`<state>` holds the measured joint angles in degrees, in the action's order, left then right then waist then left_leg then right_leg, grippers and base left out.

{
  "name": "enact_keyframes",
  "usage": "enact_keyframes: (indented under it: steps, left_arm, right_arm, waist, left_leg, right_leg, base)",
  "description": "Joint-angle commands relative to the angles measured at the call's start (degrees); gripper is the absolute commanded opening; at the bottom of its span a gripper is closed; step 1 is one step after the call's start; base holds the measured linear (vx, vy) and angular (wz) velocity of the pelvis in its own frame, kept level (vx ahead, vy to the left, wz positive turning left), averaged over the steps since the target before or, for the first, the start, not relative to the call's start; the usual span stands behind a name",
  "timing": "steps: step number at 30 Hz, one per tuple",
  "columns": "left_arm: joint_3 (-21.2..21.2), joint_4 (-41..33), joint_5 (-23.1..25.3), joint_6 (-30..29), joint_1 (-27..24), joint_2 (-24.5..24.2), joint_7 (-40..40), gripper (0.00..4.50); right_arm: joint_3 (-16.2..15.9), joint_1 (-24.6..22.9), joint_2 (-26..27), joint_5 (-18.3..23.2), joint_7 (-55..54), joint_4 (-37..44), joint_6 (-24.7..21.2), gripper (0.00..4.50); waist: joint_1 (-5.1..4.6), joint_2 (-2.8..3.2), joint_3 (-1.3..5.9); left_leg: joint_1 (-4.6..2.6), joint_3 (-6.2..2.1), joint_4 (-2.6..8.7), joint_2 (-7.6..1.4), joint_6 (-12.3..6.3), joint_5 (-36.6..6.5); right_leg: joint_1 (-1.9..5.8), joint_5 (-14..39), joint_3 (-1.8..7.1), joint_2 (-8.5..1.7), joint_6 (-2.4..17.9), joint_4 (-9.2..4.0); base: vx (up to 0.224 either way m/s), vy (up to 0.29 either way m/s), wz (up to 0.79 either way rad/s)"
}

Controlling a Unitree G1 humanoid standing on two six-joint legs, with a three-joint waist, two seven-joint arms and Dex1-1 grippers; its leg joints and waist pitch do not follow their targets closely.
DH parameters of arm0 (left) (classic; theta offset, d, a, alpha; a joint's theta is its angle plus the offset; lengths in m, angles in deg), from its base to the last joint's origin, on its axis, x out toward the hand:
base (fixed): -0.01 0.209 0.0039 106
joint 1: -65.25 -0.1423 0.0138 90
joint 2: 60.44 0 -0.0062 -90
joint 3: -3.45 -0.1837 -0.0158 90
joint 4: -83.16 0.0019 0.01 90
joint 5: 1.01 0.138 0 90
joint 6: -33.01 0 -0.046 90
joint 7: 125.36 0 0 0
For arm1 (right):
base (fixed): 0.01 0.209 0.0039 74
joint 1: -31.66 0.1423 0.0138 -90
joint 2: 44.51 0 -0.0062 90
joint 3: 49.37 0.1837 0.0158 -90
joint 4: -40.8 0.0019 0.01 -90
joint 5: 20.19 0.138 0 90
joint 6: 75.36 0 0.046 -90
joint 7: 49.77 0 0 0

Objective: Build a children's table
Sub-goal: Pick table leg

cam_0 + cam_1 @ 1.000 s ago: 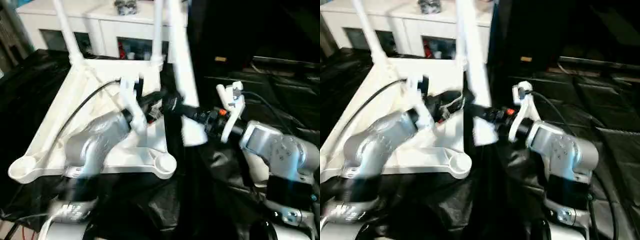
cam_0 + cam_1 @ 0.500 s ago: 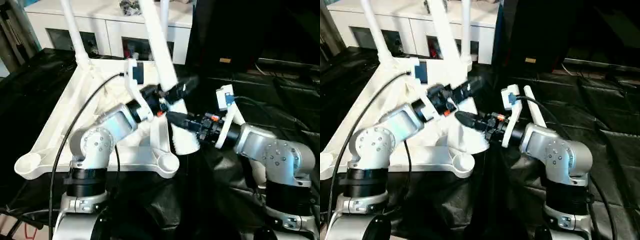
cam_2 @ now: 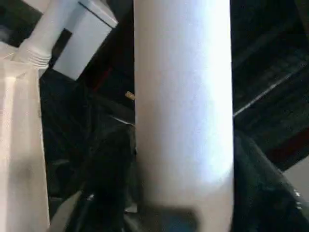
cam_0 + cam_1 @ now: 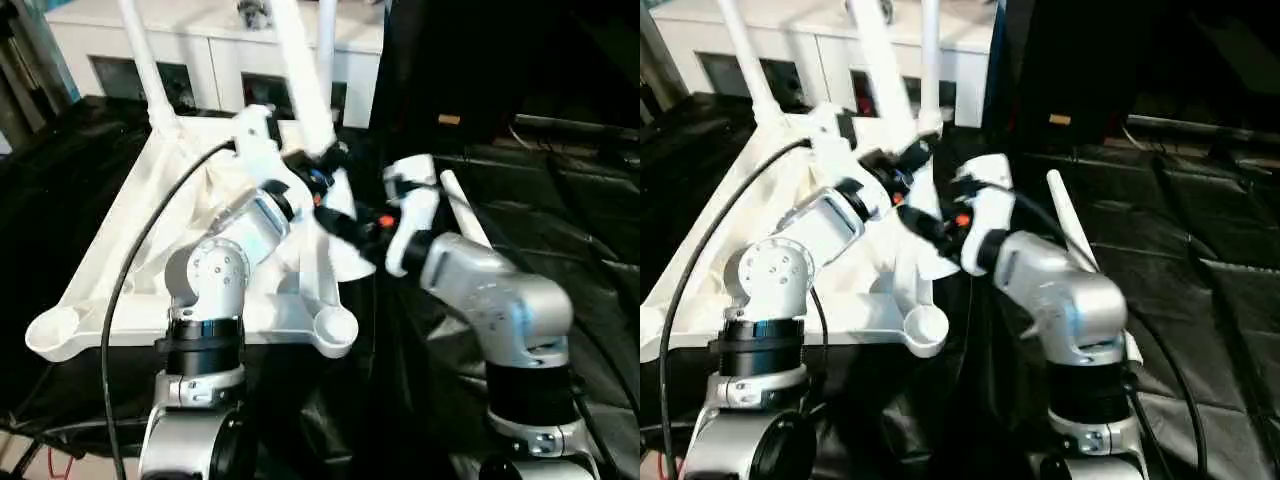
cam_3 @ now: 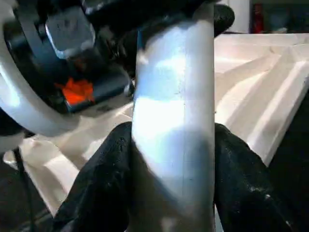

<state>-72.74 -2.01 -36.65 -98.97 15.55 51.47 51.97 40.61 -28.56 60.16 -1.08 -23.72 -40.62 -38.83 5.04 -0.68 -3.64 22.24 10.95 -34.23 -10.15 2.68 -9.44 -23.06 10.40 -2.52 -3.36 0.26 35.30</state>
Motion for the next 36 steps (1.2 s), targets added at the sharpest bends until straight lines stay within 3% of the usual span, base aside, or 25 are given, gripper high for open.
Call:
enact_keyframes:
  steps: [1, 2, 4, 11, 12, 15, 16, 17, 18, 19, 20, 21, 24, 25, 27, 32, 33, 36]
  left_arm:
    - [1.3, 1.8, 0.6, 0.7, 0.4, -0.4, 1.8, 2.35]
    - [1.6, 2.2, 0.3, 0.8, 0.8, -0.4, 1.3, 2.30]
    - [2.1, 2.8, -0.5, 0.7, 1.4, -0.2, 0.7, 2.25]
    - [2.2, 2.2, -3.6, -0.9, 0.9, -1.5, -3.6, 1.93]
    - [1.7, 1.9, -4.3, -1.2, 0.6, -2.1, -5.8, 1.91]
    - [0.5, 0.7, -7.1, -2.9, 0.2, -4.0, -12.5, 1.90]
    - [0.0, 0.7, -7.8, -3.3, 0.2, -4.9, -15.2, 1.90]
    - [-0.5, 0.7, -8.6, -3.6, 0.1, -5.7, -17.9, 1.90]
    - [-1.1, 0.9, -9.0, -3.9, 0.1, -6.4, -20.2, 1.90]
    - [-1.4, 0.9, -9.1, -4.0, 0.0, -6.8, -21.3, 1.90]
    - [-3.0, 1.0, -9.8, -4.3, -0.2, -8.3, -26.5, 1.90]
    - [-4.8, 0.9, -10.4, -5.0, -0.5, -10.2, -32.1, 1.90]
    - [-6.8, 0.1, -11.6, -5.3, -1.0, -12.6, -39.8, 1.90]
    - [-7.3, 0.0, -11.7, -5.3, -1.1, -13.3, -41.8, 1.90]
    - [-8.0, -0.1, -12.3, -5.0, -0.7, -14.2, -45.9, 1.90]
    - [-8.0, -0.2, -14.3, -5.3, 0.2, -14.8, -50.7, 1.90]
    - [-8.5, -0.5, -14.4, -4.8, 0.1, -15.3, -52.2, 1.90]
    - [-8.5, -1.0, -15.1, -4.5, -0.2, -15.6, -53.5, 1.90]
  right_arm:
    - [-1.5, 1.1, -0.1, 0.2, 0.6, 1.9, 2.0, 1.88]
    - [-1.7, 1.3, -0.2, -0.1, 0.5, 1.7, 2.4, 1.88]
    - [-1.8, 1.9, -0.5, -0.3, 0.2, 1.2, 3.2, 1.88]
    - [-2.5, 2.3, -1.6, -0.5, 0.8, 1.1, 4.5, 1.88]
    - [-2.7, 2.2, -1.8, -0.7, 1.0, 1.1, 4.7, 1.88]
    - [-2.0, 2.2, -2.7, 1.3, 3.6, 1.1, 3.7, 1.88]
    - [-1.4, 2.4, -3.2, 3.0, 5.0, 1.1, 2.4, 2.44]
    - [-1.0, 2.5, -3.8, 4.4, 6.3, 1.1, 1.4, 2.44]
    - [-0.7, 2.4, -4.6, 5.8, 8.0, 1.0, 0.4, 2.58]
    - [-0.8, 2.3, -5.2, 6.3, 9.0, 1.1, 0.2, 2.64]
    - [-1.1, 1.8, -7.9, 8.8, 13.8, 1.6, -0.7, 2.78]
    - [-1.4, 1.0, -10.6, 12.2, 19.1, 2.7, -2.0, 2.78]
    - [-1.2, 0.7, -13.1, 15.3, 23.9, 2.7, -4.1, 3.11]
    - [-1.2, 0.7, -13.8, 16.2, 25.1, 2.5, -4.7, 3.23]
    - [-1.4, 0.6, -15.4, 18.0, 28.2, 2.1, -5.7, 3.44]
    - [-3.9, -0.1, -19.0, 19.6, 33.1, 2.6, -6.4, 3.85]
    - [-4.8, -0.7, -20.0, 20.2, 34.5, 3.1, -5.9, 3.88]
    - [-5.6, -1.1, -20.1, 20.2, 34.2, 3.1, -6.3, 3.46]
  waist:
    - [-0.03, 0.47, 4.59]
    - [-0.05, 0.48, 4.60]
    - [0.03, 1.07, 4.62]
    - [-0.07, 0.98, 4.50]
    - [-0.09, 0.55, 4.46]
    - [-0.15, 0.80, 4.43]
    - [-0.18, 0.81, 4.45]
    - [-0.15, 0.77, 4.43]
    - [-0.02, 1.51, 4.49]
    - [-0.13, 1.20, 4.44]
    - [0.10, 1.19, 4.54]
    - [0.35, 0.79, 4.55]
    - [0.31, 0.74, 4.48]
    - [0.24, 0.20, 4.49]
    - [0.28, 0.55, 4.47]
    - [0.38, 0.40, 4.28]
    - [0.32, 0.10, 4.26]
    - [0.40, 0.08, 4.26]
  left_leg:
    - [-1.30, -1.64, 3.62, -2.43, 1.97, -9.1]
    - [-1.24, -1.65, 3.61, -2.44, 1.86, -8.7]
    - [-1.31, -1.69, 3.59, -2.42, 1.88, -8.9]
    - [-1.38, -1.65, 3.66, -2.49, 1.99, -10.1]
    - [-1.46, -1.57, 3.66, -2.46, 1.99, -10.1]
    - [-1.41, -1.54, 3.71, -2.47, 2.04, -10.4]
    - [-1.53, -1.55, 3.66, -2.49, 1.93, -10.4]
    - [-1.51, -1.55, 3.68, -2.40, 1.68, -10.3]
    - [-1.58, -1.60, 3.62, -2.46, 1.74, -10.1]
    - [-1.63, -1.48, 3.63, -2.40, 1.53, -10.2]
    - [-1.73, -1.49, 3.56, -2.43, 1.29, -10.2]
    - [-1.74, -1.41, 3.52, -2.50, 0.75, -9.8]
    - [-1.42, -1.37, 3.51, -2.53, 0.26, -8.9]
    - [-1.43, -1.32, 3.52, -2.48, 0.08, -8.9]
    - [-1.51, -1.26, 3.41, -2.62, -0.09, -9.0]
    - [-1.51, -1.27, 3.41, -2.68, 0.30, -10.0]
    - [-1.52, -1.29, 3.47, -2.67, 0.39, -10.3]
    - [-1.61, -1.29, 3.46, -2.72, 0.65, -10.3]
  right_leg:
    - [2.82, 8.8, 2.41, -3.98, 7.1, -4.30]
    - [2.87, 8.2, 2.40, -3.95, 7.3, -4.21]
    - [2.82, 7.0, 2.35, -4.01, 8.0, -4.15]
    - [2.93, 7.4, 2.38, -4.07, 8.7, -4.22]
    - [2.95, 7.9, 2.38, -4.06, 8.6, -4.29]
    - [2.87, 9.2, 2.44, -4.08, 8.4, -4.24]
    - [2.81, 8.8, 2.45, -4.03, 8.4, -4.20]
    - [2.88, 8.8, 2.42, -3.99, 8.5, -4.26]
    - [2.77, 8.1, 2.44, -4.02, 8.8, -3.97]
    - [2.80, 8.0, 2.42, -3.91, 8.8, -4.27]
    - [2.80, 7.4, 2.39, -3.93, 9.3, -4.17]
    - [3.04, 7.1, 2.43, -3.98, 9.6, -4.02]
    - [3.17, 6.6, 2.44, -4.19, 10.3, -3.90]
    - [3.28, 7.2, 2.41, -4.16, 10.3, -3.99]
    - [3.12, 9.0, 2.51, -4.36, 10.8, -4.01]
    - [3.11, 11.7, 2.54, -4.48, 11.0, -4.25]
    - [3.11, 13.0, 2.46, -4.44, 10.6, -4.37]
    - [2.89, 14.6, 2.47, -4.50, 10.2, -4.43]
  base:
    - [0.000, 0.000, 0.00]
    - [0.000, 0.000, 0.00]
    - [0.000, 0.000, 0.00]
    - [0.000, 0.000, 0.00]
    - [0.000, 0.000, 0.00]
    - [0.000, 0.000, 0.00]
    - [0.000, 0.000, 0.00]
    - [0.000, 0.000, 0.00]
    - [0.000, 0.000, 0.00]
    - [0.000, 0.000, 0.00]
    - [0.000, 0.000, 0.00]
    - [0.000, 0.000, 0.00]
    - [0.000, 0.000, 0.00]
    - [0.000, 0.000, 0.00]
    - [0.000, 0.000, 0.00]
    - [0.000, 0.000, 0.00]
    - [0.000, 0.000, 0.00]
    - [0.000, 0.000, 0.00]
